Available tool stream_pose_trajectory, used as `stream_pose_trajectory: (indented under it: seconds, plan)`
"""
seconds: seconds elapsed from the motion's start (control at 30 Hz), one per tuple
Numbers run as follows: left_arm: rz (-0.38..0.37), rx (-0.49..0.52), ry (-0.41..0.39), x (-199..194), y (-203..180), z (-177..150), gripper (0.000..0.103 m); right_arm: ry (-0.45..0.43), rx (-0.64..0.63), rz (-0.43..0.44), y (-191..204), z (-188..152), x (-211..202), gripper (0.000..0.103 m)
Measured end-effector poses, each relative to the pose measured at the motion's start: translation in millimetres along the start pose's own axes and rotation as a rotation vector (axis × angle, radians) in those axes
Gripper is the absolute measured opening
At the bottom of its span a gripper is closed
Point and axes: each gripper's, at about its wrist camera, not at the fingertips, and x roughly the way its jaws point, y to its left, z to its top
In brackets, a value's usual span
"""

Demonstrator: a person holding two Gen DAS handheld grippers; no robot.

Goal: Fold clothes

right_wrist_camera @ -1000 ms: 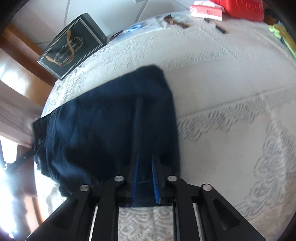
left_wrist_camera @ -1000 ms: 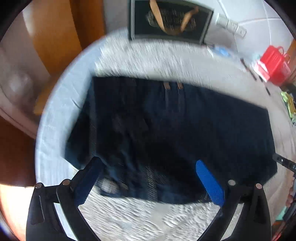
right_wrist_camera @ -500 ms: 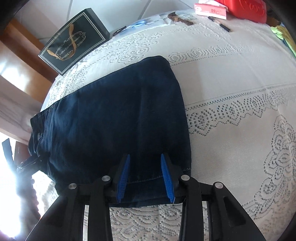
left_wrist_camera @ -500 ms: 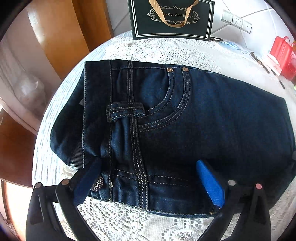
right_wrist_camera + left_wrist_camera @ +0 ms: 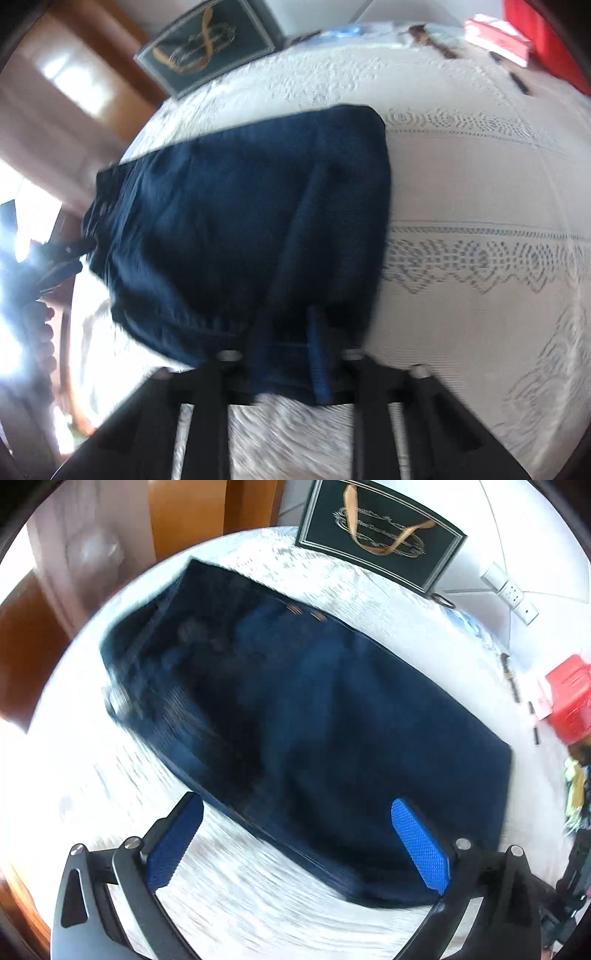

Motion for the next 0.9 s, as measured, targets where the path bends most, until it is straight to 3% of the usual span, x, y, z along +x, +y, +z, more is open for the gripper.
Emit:
stream_pose_trajectory:
  seconds: [0.07,0.13,0.23,0.33,0.4,0.5,0.53,0.63,0.7,0.9]
  plan:
    - [0.044,-0.010,0.029,4.5,-22.7,-21.3,0.080,-0.026,-0.084,0.008,-5.1,12.0,-14.7,0.005]
    - [0.024,-0.045,0.052,8.0,-35.8,-34.1,0.076,-0.070,-0.183,-0.032,-6.7,35.5,-26.5,0.005]
    - [0.091,-0.022,0.074,23.1,-57.7,-38.2,0.076,-0.056,-0.268,0.013,-4.6,77.6,-17.9,0.005]
    - [0.135,-0.031,0.100,38.9,-55.0,-40.2,0.078,-0.007,-0.326,0.023,-3.0,107.6,10.4,0.005]
    - [0.135,-0.039,0.078,37.5,-54.4,-41.6,0.081,0.052,-0.328,-0.078,-12.5,116.2,32.0,0.000]
    - [0.143,-0.036,0.044,38.0,-56.1,-45.9,0.093,0.094,-0.210,0.027,-39.6,127.7,35.2,0.000]
    - [0.181,-0.051,0.049,39.8,-55.7,-46.9,0.100,0.092,-0.204,0.029,-42.5,129.0,31.8,0.000]
    - [0.163,-0.175,0.092,37.2,-49.4,-54.5,0.101,0.035,-0.308,-0.029,-38.4,124.9,9.9,0.003]
    - [0.141,-0.206,0.100,32.0,-55.2,-60.3,0.101,0.036,-0.368,-0.003,-40.6,123.9,-0.9,0.003]
    - [0.135,-0.253,0.021,7.4,-128.3,-95.9,0.101,0.060,-0.561,0.060,-52.6,126.0,-14.0,0.006]
